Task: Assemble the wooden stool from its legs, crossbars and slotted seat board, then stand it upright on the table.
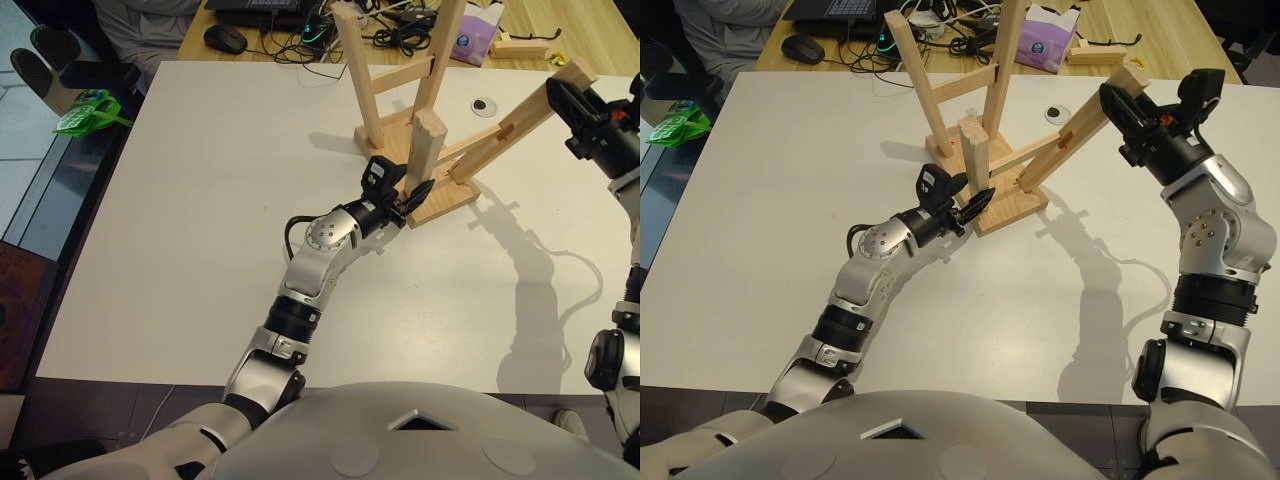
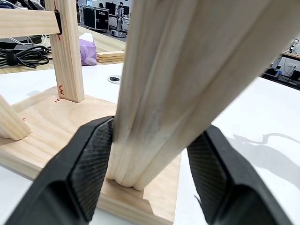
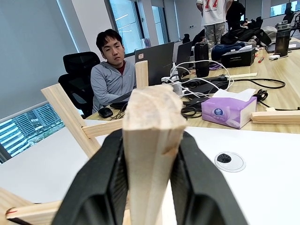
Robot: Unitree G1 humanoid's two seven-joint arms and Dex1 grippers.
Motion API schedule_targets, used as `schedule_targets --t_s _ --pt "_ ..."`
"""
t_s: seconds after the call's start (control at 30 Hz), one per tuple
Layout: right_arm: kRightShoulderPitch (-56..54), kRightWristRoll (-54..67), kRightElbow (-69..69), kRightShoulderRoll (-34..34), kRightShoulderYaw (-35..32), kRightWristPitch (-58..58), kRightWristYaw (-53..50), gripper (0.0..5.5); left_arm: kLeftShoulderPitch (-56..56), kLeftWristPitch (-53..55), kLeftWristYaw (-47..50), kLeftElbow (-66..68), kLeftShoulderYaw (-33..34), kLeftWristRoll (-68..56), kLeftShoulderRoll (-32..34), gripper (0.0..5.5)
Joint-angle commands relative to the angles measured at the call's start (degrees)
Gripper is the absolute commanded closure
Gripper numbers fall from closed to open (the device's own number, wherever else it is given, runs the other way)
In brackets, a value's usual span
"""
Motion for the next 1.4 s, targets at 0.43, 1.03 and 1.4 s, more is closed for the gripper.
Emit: schedule_targets --t_s 0.43,1.03,1.4 --pt "6.44 -14.0 0.78 -0.29 16.06 -4.35 -0.35 4.42 1.01 1.43 -0.48 -0.44 -0.61 -1.47 -3.35 3.1" --pt "5.08 -12.64 13.04 -0.25 15.16 -0.94 -7.43 4.38 1.28 1.89 -0.08 -0.82 -0.6 -1.86 -3.41 3.13" --pt "0.94 -14.38 24.83 1.43 20.25 -6.06 3.0 4.38 1.2 2.08 -0.46 -1.0 -0.54 -2.36 -3.45 3.15"
